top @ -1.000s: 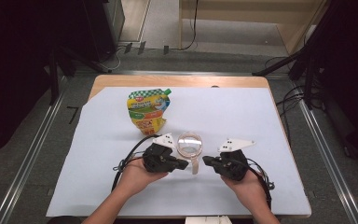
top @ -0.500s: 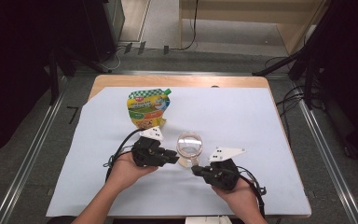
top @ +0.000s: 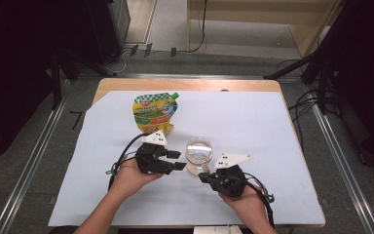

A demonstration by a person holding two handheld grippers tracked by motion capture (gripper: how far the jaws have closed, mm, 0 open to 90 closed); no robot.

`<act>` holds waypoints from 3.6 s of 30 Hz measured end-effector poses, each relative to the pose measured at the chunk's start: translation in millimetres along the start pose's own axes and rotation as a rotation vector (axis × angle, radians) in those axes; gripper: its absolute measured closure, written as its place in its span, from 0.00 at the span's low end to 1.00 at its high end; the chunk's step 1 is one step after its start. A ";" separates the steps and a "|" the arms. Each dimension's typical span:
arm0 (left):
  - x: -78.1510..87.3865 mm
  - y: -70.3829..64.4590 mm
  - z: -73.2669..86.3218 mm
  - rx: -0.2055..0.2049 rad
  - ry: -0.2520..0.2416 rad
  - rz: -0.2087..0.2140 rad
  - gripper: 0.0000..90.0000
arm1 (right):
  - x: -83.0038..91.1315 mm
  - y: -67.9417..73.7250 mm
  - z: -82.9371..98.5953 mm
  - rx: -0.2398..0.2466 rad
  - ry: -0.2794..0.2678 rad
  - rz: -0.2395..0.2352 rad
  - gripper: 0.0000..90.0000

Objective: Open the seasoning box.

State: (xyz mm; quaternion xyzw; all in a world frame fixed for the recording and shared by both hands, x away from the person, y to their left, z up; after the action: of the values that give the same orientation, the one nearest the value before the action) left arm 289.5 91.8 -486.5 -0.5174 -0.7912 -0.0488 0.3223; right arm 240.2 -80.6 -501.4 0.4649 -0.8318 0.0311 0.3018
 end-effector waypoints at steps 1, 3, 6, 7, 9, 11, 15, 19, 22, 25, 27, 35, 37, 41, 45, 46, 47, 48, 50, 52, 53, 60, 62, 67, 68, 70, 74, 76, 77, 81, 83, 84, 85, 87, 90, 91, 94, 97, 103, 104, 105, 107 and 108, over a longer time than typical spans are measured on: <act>0.0 0.0 0.0 0.000 0.000 0.000 0.56 | 0.0 0.0 0.0 0.000 0.000 0.000 1.00; 0.2 1.7 0.5 0.019 0.002 -0.001 0.56 | 6.6 -6.0 -0.7 -0.012 -0.006 0.013 1.00; -0.5 1.6 0.8 0.019 0.004 -0.001 0.55 | 12.3 -13.1 0.1 -0.029 0.002 0.022 1.00; -0.8 1.2 0.9 0.018 0.005 0.000 0.55 | 13.4 -14.5 0.3 -0.033 0.002 0.023 1.00; -1.3 0.8 0.9 0.018 0.005 -0.003 0.54 | 16.3 -18.3 1.1 -0.037 0.008 0.032 1.00; -1.6 0.8 1.2 0.017 0.007 0.000 0.54 | 18.8 -22.1 1.6 -0.043 0.010 0.037 1.00; -1.7 1.5 1.6 0.017 0.014 -0.001 0.52 | 23.7 -30.1 2.9 -0.054 0.023 0.043 1.00; -2.4 1.8 1.8 0.019 0.014 0.001 0.51 | 30.2 -42.7 5.8 -0.069 0.047 0.089 1.00; -3.2 1.6 2.0 0.016 0.018 0.000 0.51 | 36.4 -56.8 8.1 -0.094 0.058 0.120 1.00; -4.3 1.3 2.0 0.018 0.017 0.002 0.49 | 41.2 -66.0 9.6 -0.102 0.065 0.141 1.00; -5.3 1.2 1.7 0.022 0.027 0.010 0.49 | 43.5 -72.2 10.3 -0.109 0.067 0.151 1.00; -13.4 -1.3 -4.7 0.029 0.043 0.060 0.48 | 44.1 -88.3 7.2 -0.124 0.064 0.154 1.00; -14.8 -5.7 -7.9 0.009 0.038 0.089 0.48 | 43.5 -93.8 5.5 -0.128 0.058 0.156 1.00; -16.9 -7.6 -9.6 -0.001 0.027 0.101 0.43 | 39.9 -97.2 2.7 -0.140 0.037 0.134 1.00; -21.5 -7.9 -19.2 0.005 0.010 0.099 0.35 | 43.8 -94.5 -0.9 -0.110 0.037 0.138 1.00; -21.5 -7.9 -19.2 0.005 0.010 0.099 0.33 | 43.8 -94.5 -0.9 -0.110 0.037 0.138 1.00; -22.7 -10.0 -23.6 0.008 0.010 0.122 0.30 | 50.2 -96.1 -1.9 -0.106 0.026 0.148 1.00; -23.7 -10.7 -25.4 0.004 0.020 0.133 0.29 | 53.8 -97.4 -2.9 -0.108 0.011 0.154 1.00; -27.0 -11.9 -29.8 -0.003 0.028 0.144 0.28 | 60.6 -101.3 -5.1 -0.120 -0.020 0.169 1.00; -29.5 -12.7 -32.9 -0.006 0.036 0.149 0.28 | 62.9 -104.3 -5.6 -0.127 -0.028 0.179 1.00; -33.1 -14.1 -37.3 -0.023 0.036 0.156 0.28 | 63.3 -111.4 -4.8 -0.137 -0.034 0.198 1.00; -45.8 -15.6 -53.1 -0.070 0.038 0.165 0.31 | 44.5 -118.1 -4.3 -0.134 -0.025 0.182 1.00; -50.7 -14.4 -55.5 -0.073 0.037 0.158 0.29 | 40.6 -121.6 -4.9 -0.137 -0.022 0.181 1.00; -61.1 -13.0 -53.6 -0.100 0.048 0.135 0.25 | 34.3 -125.4 -1.5 -0.156 0.001 0.182 1.00; -62.0 -13.4 -53.3 -0.101 0.044 0.135 0.23 | 34.4 -125.3 -1.3 -0.161 0.002 0.184 1.00; -62.7 -13.5 -53.3 -0.103 0.038 0.132 0.23 | 34.6 -125.1 -1.2 -0.171 0.002 0.185 1.00; -67.8 -16.5 -52.3 -0.130 0.024 0.107 0.19 | 33.4 -124.5 -0.1 -0.169 0.005 0.200 1.00; -71.3 -18.2 -50.1 -0.158 0.022 0.085 0.16 | 33.1 -124.3 0.3 -0.173 0.006 0.205 1.00; -71.3 -18.2 -50.1 -0.158 0.022 0.085 0.15 | 33.0 -124.2 0.3 -0.173 0.005 0.207 1.00; -82.6 -19.8 -44.0 -0.207 0.027 0.045 0.12 | 32.8 -123.6 0.4 -0.163 0.001 0.215 1.00; -84.1 -20.3 -43.9 -0.212 0.019 0.034 0.12 | 32.7 -123.6 0.1 -0.160 0.001 0.214 1.00; -84.6 -20.4 -43.9 -0.211 0.015 0.031 0.12 | 32.6 -124.0 0.1 -0.158 0.000 0.213 1.00; -85.3 -20.5 -44.0 -0.208 0.011 0.030 0.12 | 32.7 -124.1 0.2 -0.157 0.000 0.214 1.00; -87.7 -20.7 -43.6 -0.195 0.000 0.030 0.11 | 32.6 -123.6 0.2 -0.159 0.002 0.216 1.00; -89.7 -19.8 -43.1 -0.191 -0.004 0.038 0.11 | 32.7 -123.7 0.3 -0.159 0.002 0.217 1.00; -89.9 -20.0 -43.2 -0.191 -0.005 0.038 0.11 | 32.8 -123.7 0.3 -0.160 0.002 0.216 1.00; -88.7 -21.1 -44.1 -0.213 -0.002 0.022 0.11 | 32.9 -123.5 0.3 -0.164 0.003 0.216 1.00; -87.8 -21.9 -45.7 -0.216 -0.009 0.017 0.11 | 32.7 -123.6 0.2 -0.165 0.002 0.215 1.00; -85.1 -23.4 -48.9 -0.220 -0.009 0.011 0.12 | 32.5 -123.6 0.6 -0.166 0.007 0.216 1.00; -84.4 -23.6 -49.7 -0.225 -0.008 0.011 0.12 | 32.5 -123.6 0.7 -0.167 0.007 0.217 1.00; -84.3 -24.0 -50.5 -0.225 -0.009 0.009 0.12 | 32.5 -123.5 0.6 -0.167 0.007 0.217 1.00; -83.0 -24.4 -52.4 -0.231 -0.006 0.011 0.12 | 32.4 -123.5 0.6 -0.166 0.006 0.217 1.00; -82.7 -24.6 -53.6 -0.226 -0.010 0.014 0.12 | 32.5 -123.5 0.6 -0.165 0.007 0.217 1.00</act>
State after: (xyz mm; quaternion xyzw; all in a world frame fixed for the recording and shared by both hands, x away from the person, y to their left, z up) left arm 314.4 -6.7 -484.4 -0.5565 -0.7785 -0.1330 0.2582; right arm 325.2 -175.2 -512.9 0.3458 -0.8758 -0.0037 0.3368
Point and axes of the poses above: each handheld gripper's, and its own axes: x roughly backward along the jaws, z roughly out of its underside, y roughly to its left, the point moved 6 cm from there along -x, roughly forward along the jaws, and after that the axes turned 7 degrees about -y, right-handed, at the moved point
